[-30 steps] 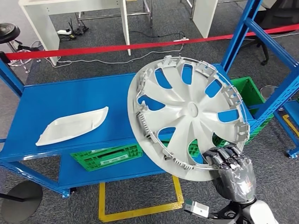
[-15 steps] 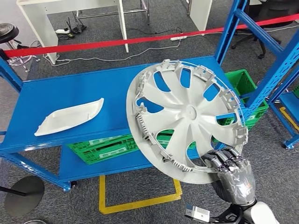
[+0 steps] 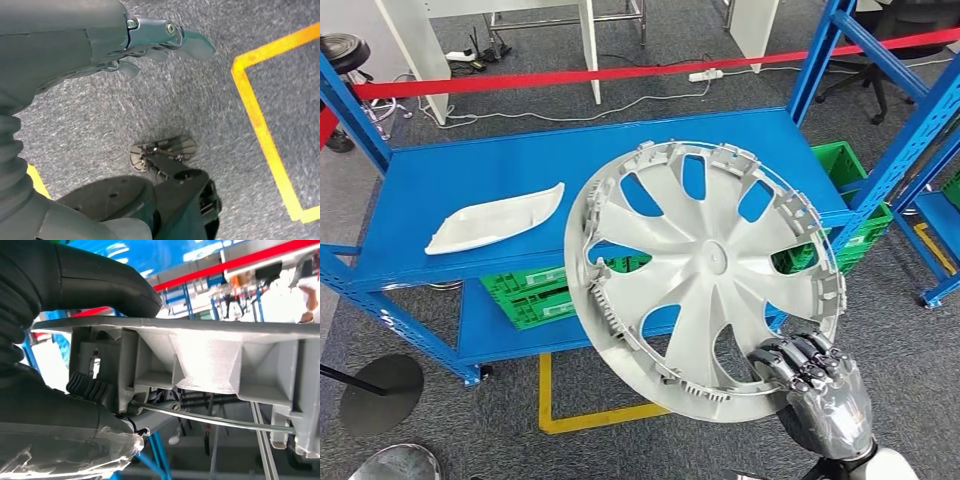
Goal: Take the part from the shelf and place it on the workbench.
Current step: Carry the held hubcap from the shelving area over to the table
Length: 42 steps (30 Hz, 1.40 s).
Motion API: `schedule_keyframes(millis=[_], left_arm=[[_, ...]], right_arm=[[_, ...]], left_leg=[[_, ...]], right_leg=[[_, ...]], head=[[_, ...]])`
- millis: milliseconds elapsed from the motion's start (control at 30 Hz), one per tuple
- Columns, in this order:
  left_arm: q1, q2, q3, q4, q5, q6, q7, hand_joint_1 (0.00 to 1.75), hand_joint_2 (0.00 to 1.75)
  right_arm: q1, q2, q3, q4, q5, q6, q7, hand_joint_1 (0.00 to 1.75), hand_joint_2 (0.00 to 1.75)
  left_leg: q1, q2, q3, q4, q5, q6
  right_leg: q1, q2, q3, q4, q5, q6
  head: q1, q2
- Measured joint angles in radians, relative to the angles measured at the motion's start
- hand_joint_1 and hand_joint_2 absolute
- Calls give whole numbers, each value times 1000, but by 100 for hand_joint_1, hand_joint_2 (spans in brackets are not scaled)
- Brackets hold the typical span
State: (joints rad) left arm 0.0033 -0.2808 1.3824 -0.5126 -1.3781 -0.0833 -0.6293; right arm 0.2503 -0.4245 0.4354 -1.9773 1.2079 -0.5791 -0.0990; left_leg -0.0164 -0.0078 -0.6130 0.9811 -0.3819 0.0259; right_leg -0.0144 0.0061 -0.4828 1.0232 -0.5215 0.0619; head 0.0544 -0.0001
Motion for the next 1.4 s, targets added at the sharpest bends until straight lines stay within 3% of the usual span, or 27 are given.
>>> schedule_keyframes(millis=[67,133,200,267,300,333,367,400,467,533,567,633,667,767,800,833,900,933,967,1000,1067,1133,1167,1233,1300,1333,1400], left_arm=[[-2,5,-12,22,-31,31,-2,0,175],[-3,14,-27,46,-62,60,-2,0,175],[-5,23,-43,70,-86,87,-4,0,175],[-10,27,-61,91,-101,118,-10,0,175],[-14,28,-69,101,-105,132,-13,0,175],[-17,30,-76,110,-108,143,-16,0,175],[-20,32,-82,119,-110,151,-18,0,175],[-23,34,-87,126,-111,158,-19,0,175],[-28,39,-98,139,-113,169,-20,0,175],[-39,48,-108,150,-115,175,-17,0,175],[-45,55,-112,156,-115,175,-13,0,175],[-52,69,-117,164,-114,170,-4,0,175],[-53,76,-120,166,-114,167,0,0,175],[-58,91,-128,168,-114,161,4,0,175],[-60,92,-131,169,-114,158,4,0,175],[-61,93,-134,170,-114,154,4,0,175],[-61,93,-142,170,-114,142,4,0,175],[-62,92,-145,169,-114,137,4,0,175],[-62,92,-149,169,-114,134,4,0,175],[-63,92,-152,169,-114,130,5,0,175],[-64,92,-159,167,-114,120,6,0,175],[-63,92,-167,165,-113,108,9,0,175],[-63,92,-171,163,-113,102,12,0,175],[-63,93,-181,162,-113,95,17,0,175],[-65,93,-192,162,-113,91,20,0,175],[-67,93,-197,162,-112,90,21,0,175],[-69,93,-207,162,-112,88,23,0,175]], right_arm=[[42,-12,-4,-23,38,-37,32,175,175],[87,-25,-5,-48,78,-76,76,175,175],[117,-36,-3,-71,109,-95,116,175,175],[141,-44,1,-92,128,-99,148,175,175],[149,-49,3,-100,134,-100,160,175,175],[153,-53,7,-105,137,-100,170,175,175],[154,-56,12,-106,137,-100,176,175,175],[152,-59,19,-107,134,-100,180,175,175],[142,-63,33,-107,120,-98,182,175,175],[123,-66,47,-107,97,-94,174,175,175],[111,-68,53,-107,84,-92,166,175,175],[93,-71,62,-104,61,-86,150,175,175],[88,-72,65,-103,53,-84,143,175,175],[80,-74,74,-100,44,-78,133,175,175],[78,-75,78,-99,43,-76,131,175,175],[77,-75,81,-99,43,-74,128,175,175],[76,-75,84,-98,40,-72,124,175,175],[76,-75,85,-98,37,-71,123,175,175],[74,-76,85,-98,35,-71,122,175,175],[72,-76,85,-98,32,-71,122,175,175],[68,-76,86,-98,24,-70,120,175,175],[67,-76,85,-98,16,-67,120,175,175],[67,-76,85,-98,13,-66,120,175,175],[67,-76,85,-98,9,-65,120,175,175],[69,-76,84,-99,8,-65,123,175,175],[70,-76,84,-99,9,-65,126,175,175],[73,-76,84,-99,11,-65,132,175,175]], left_leg=[[0,-2,-5,1,14,-11],[2,-3,-11,7,12,-23],[5,-4,-31,61,-56,-37],[11,-3,-64,184,-160,-48],[14,-3,-74,244,-189,-52],[16,-3,-73,282,-194,-55],[19,-3,-58,287,-177,-57],[21,-3,-26,258,-149,-57],[24,-3,79,121,-113,-55],[22,-5,157,-4,-123,-44],[19,-6,168,-32,-128,-36],[16,-5,152,-36,-114,-20],[16,-3,142,-36,-104,-12],[14,2,106,-37,-70,5],[12,3,92,-36,-58,6],[11,3,77,-35,-46,6],[9,4,45,-32,-23,3],[10,4,31,-28,-13,0],[8,3,19,-23,-5,-5],[7,3,9,-18,2,-10],[6,3,0,-12,17,-20],[8,3,-7,-10,27,-31],[9,3,-14,0,10,-38],[12,4,-38,71,-77,-49],[14,4,-66,200,-174,-56],[15,4,-72,252,-193,-57],[15,4,-41,268,-167,-54]], right_leg=[[5,0,17,-38,-7,-9],[3,-3,1,-35,7,-24],[-1,-4,-18,-37,28,-40],[-1,-4,-42,-36,50,-46],[-1,-5,-55,-35,63,-46],[-1,-5,-71,-34,75,-45],[-1,-5,-86,-33,86,-43],[-1,-5,-100,-32,96,-39],[0,-4,-120,-30,114,-29],[1,-5,-135,-28,135,-17],[1,-5,-140,-30,146,-11],[-5,-5,-151,-33,159,0],[-7,-5,-161,-20,139,4],[-8,-6,-211,136,-5,11],[-7,-5,-222,202,-39,12],[-6,-5,-223,248,-47,12],[-5,-5,-174,238,-4,11],[-5,-5,-124,182,23,9],[-5,-6,-65,105,29,9],[-4,-5,-13,33,22,6],[0,-3,30,-45,-4,-1],[1,-3,11,-46,4,-17],[1,-4,0,-44,13,-27],[-1,-7,-21,-44,37,-42],[0,-7,-48,-42,62,-46],[1,-7,-64,-41,75,-46],[4,-8,-95,-39,98,-43]], head=[[-1,0],[0,0],[-7,0],[-13,0],[-14,0],[-13,0],[-14,0],[-14,0],[-14,0],[-13,0],[-13,0],[-12,0],[-12,0],[-12,0],[-12,0],[-12,0],[-12,0],[-12,0],[-12,0],[-13,0],[-14,0],[-13,0],[-14,0],[-18,0],[-19,0],[-19,0],[-19,0]])
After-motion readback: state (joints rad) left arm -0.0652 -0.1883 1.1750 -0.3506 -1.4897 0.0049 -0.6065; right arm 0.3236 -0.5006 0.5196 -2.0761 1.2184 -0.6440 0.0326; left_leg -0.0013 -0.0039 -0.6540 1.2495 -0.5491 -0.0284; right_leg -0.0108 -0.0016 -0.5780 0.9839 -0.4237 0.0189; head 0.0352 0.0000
